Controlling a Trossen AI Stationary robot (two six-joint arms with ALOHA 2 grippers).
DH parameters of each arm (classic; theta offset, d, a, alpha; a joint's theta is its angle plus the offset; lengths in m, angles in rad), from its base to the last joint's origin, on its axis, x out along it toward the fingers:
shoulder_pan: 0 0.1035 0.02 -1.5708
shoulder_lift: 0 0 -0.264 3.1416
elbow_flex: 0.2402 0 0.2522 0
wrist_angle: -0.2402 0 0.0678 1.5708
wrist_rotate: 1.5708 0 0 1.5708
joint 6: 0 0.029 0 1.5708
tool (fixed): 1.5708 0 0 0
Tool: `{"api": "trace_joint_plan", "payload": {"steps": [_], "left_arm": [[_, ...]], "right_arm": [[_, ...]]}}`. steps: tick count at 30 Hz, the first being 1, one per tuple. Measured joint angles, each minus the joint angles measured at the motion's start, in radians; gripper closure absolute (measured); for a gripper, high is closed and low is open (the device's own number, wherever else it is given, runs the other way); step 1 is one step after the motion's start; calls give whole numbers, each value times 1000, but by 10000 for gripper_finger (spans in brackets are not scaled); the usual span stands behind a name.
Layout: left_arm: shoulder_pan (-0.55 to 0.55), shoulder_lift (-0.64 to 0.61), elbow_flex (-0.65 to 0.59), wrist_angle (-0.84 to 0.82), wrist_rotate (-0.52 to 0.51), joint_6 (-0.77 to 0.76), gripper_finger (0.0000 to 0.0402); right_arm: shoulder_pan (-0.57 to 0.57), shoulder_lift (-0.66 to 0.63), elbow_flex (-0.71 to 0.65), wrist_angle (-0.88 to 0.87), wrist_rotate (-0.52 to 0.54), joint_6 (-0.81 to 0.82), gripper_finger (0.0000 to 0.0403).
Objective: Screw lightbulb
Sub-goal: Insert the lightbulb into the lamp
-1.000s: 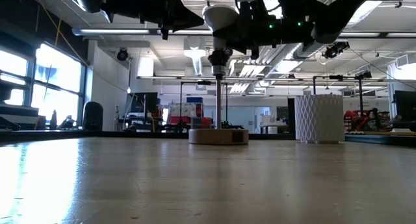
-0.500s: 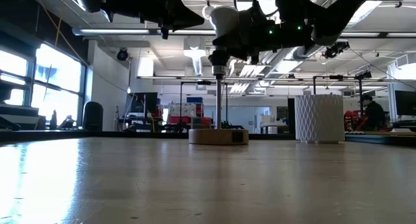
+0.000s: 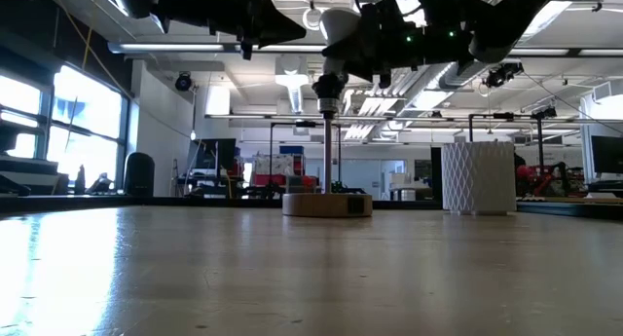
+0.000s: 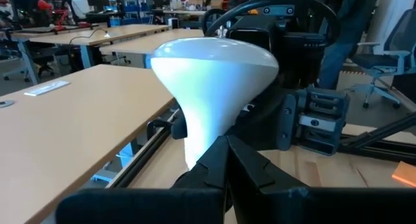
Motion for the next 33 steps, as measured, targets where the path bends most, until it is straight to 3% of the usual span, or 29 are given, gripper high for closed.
{"api": "trace_joint_plan", "payload": {"steps": [4,16,33], "left_arm": [[0,0,0,0,-12,0,401],[-1,0,0,-2,-13,1,401],[-6,0,0,-5,-14,3,401]], "right_arm": [[0,0,23,-37,-5,0,253],[0,1,268,-495,-25,-53,256],[-13,80,272,-466,-38,-34,256]]}}
